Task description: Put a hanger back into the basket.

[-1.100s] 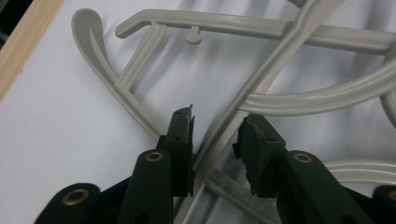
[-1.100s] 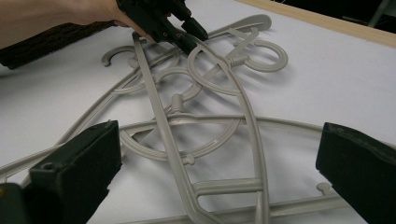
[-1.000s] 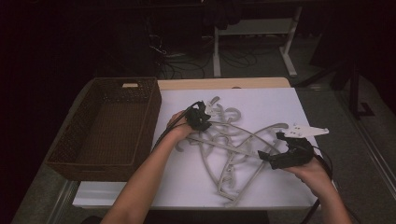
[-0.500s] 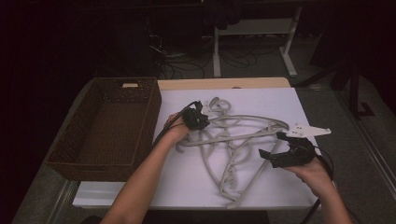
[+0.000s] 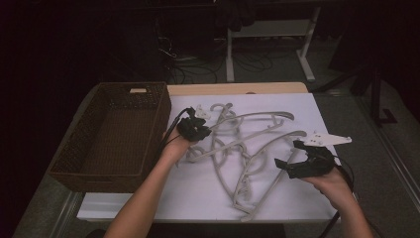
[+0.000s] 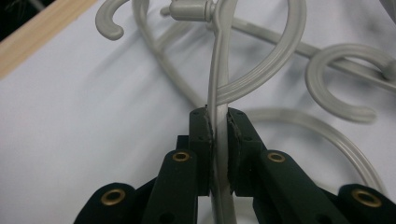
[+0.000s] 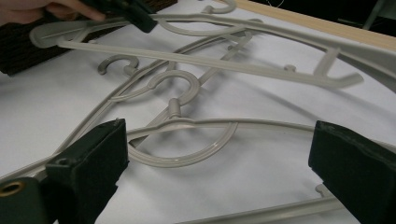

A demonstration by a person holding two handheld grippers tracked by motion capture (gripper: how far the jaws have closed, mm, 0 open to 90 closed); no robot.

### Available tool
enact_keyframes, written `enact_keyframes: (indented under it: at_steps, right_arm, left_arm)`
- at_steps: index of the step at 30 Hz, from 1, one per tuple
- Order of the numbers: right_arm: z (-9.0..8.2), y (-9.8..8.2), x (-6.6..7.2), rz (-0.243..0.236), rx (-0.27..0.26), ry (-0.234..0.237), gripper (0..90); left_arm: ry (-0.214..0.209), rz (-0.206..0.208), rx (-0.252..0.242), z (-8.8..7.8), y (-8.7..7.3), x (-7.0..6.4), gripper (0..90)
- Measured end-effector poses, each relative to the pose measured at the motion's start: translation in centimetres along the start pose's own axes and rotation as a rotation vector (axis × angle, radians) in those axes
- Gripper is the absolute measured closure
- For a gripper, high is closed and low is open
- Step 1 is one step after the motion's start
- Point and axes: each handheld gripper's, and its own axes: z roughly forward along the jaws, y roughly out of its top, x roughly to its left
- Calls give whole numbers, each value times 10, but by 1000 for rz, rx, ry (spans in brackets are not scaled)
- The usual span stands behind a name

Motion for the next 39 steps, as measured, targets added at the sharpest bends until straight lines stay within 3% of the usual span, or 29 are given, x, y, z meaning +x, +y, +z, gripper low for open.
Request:
enact_keyframes:
  at_steps: [8, 14, 15, 17, 18, 19, 21, 24, 30, 35, 39]
  right_arm:
    - [4, 0, 3, -9, 13, 5, 46]
    - [5, 1, 4, -13, 16, 8, 46]
    - [5, 1, 5, -14, 16, 8, 46]
    - [6, 1, 5, -14, 17, 9, 45]
    - [5, 1, 5, -14, 17, 8, 45]
    - [5, 1, 5, -14, 17, 8, 45]
    - [5, 1, 4, -12, 16, 9, 45]
    - [6, 1, 4, -13, 16, 10, 45]
    - [6, 1, 4, -13, 19, 12, 46]
    - [6, 1, 4, -14, 17, 13, 46]
    - [5, 0, 3, -9, 14, 13, 46]
  left_arm:
    - [49, -112, 13, -11, -37, -22, 820]
    - [22, -141, 11, -8, -52, -26, 808]
    - [14, -146, 4, -7, -54, -25, 791]
    - [18, -144, 3, -7, -53, -25, 674]
    - [15, -138, 3, -8, -51, -25, 598]
    - [11, -136, -4, -8, -49, -24, 598]
    - [-2, -125, -27, -10, -42, -23, 508]
    - [-29, -83, -52, -9, -25, -21, 433]
    - [-70, -3, -78, 9, 20, -14, 437]
    - [-132, 67, -40, 40, 50, -11, 474]
    - [-148, 128, 49, 68, 63, -11, 533]
